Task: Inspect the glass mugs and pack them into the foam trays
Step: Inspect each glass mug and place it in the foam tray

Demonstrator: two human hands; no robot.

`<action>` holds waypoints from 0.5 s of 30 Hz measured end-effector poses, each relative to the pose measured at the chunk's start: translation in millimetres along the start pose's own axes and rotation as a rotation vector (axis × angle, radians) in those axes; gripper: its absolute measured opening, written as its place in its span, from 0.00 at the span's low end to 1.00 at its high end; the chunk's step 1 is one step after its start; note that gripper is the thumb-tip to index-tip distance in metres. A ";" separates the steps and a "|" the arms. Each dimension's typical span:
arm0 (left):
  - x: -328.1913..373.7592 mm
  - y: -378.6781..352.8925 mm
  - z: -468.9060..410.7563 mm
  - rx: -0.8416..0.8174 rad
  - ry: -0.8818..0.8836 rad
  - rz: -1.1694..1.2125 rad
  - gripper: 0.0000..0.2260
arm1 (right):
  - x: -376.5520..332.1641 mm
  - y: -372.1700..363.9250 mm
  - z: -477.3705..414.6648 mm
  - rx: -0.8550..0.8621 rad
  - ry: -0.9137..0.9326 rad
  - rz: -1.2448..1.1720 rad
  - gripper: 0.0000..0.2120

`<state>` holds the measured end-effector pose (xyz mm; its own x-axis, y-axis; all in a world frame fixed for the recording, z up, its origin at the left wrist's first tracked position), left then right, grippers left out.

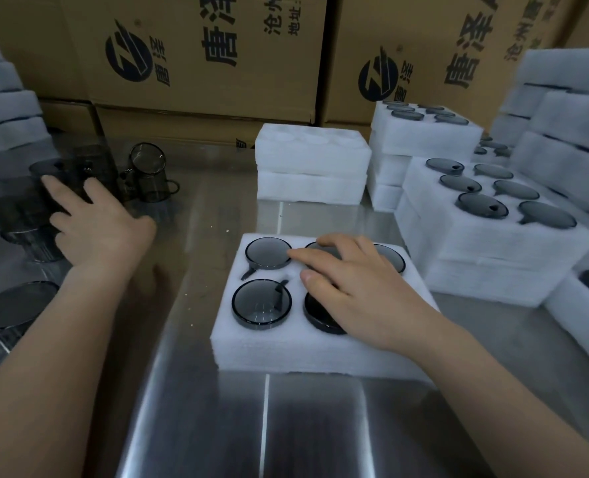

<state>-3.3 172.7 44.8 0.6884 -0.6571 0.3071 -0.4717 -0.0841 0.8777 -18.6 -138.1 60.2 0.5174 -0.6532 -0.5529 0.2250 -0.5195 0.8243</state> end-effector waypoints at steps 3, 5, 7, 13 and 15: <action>0.0 5.0 0.9 0.030 0.015 0.049 0.32 | -0.2 -0.4 0.1 0.003 -0.001 -0.006 0.23; -0.1 8.5 2.5 0.033 0.013 0.078 0.33 | -0.3 -0.1 0.5 0.005 0.002 -0.010 0.23; -2.0 11.4 4.2 0.028 0.015 0.118 0.34 | -0.3 0.3 0.6 0.007 0.004 -0.009 0.22; -7.0 18.7 -0.8 0.015 0.064 0.230 0.31 | -0.4 -0.3 0.8 0.003 0.004 -0.013 0.22; -8.8 17.2 -6.5 0.041 0.087 0.271 0.30 | 0.0 -0.2 0.6 0.002 0.002 -0.010 0.22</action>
<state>-13.9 182.0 59.5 0.5776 -0.5935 0.5605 -0.6660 0.0544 0.7440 -19.1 -138.3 60.1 0.5166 -0.6471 -0.5607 0.2285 -0.5269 0.8186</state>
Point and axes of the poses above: each hand's wrist, its own z-axis away from the middle knuckle, its own y-axis out of the back of the hand, x = y × z, the point moved 3 cm from there along -z, towards the middle knuckle, and after that the axes turned 13 degrees about -z, right-handed, at the moved point
